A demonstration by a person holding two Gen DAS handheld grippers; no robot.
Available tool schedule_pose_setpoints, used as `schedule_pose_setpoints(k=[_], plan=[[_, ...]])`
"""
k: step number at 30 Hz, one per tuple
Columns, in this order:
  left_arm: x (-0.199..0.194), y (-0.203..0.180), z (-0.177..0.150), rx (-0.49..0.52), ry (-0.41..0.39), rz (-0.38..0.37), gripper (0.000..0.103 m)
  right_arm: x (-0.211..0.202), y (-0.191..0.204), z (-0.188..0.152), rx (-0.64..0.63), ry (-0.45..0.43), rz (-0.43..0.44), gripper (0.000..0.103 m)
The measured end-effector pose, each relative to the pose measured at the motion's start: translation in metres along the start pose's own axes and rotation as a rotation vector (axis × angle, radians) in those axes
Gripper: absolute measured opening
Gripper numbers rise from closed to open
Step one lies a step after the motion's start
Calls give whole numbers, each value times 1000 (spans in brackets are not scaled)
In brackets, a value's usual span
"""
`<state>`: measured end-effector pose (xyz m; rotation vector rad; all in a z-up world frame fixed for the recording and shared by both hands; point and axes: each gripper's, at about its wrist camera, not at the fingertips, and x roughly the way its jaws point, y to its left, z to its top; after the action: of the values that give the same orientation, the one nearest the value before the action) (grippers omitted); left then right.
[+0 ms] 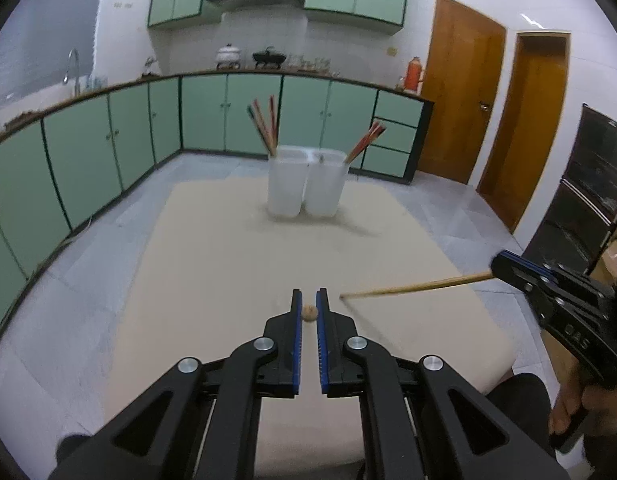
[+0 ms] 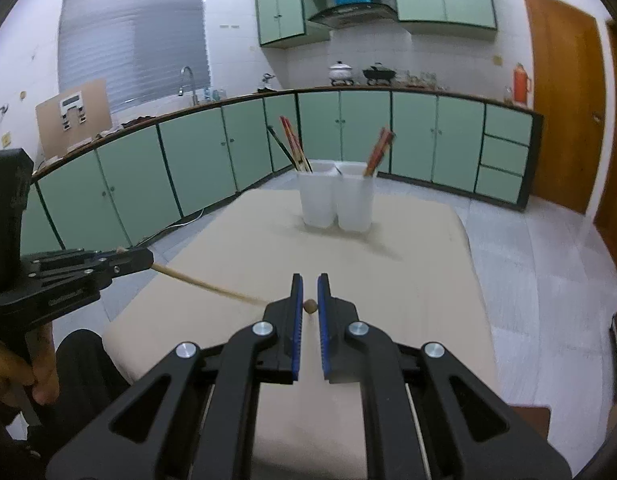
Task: Organize utensils
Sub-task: 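Lift the wooden chopstick with the left tool while the right tool lifts the other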
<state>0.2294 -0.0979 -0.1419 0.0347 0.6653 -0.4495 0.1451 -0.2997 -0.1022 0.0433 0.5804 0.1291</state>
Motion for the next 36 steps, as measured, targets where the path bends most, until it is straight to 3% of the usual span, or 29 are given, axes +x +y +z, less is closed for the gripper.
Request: schedule_pose_setpoints(k=[11, 23, 36], plan=[[1, -2, 51, 93, -19, -18, 7, 41, -9, 71, -75, 110, 51, 6], [28, 9, 110, 98, 65, -103, 7, 67, -12, 151, -108, 251, 101, 6], [38, 21, 193, 109, 27, -128, 7, 69, -18, 217, -104, 260, 92, 6]])
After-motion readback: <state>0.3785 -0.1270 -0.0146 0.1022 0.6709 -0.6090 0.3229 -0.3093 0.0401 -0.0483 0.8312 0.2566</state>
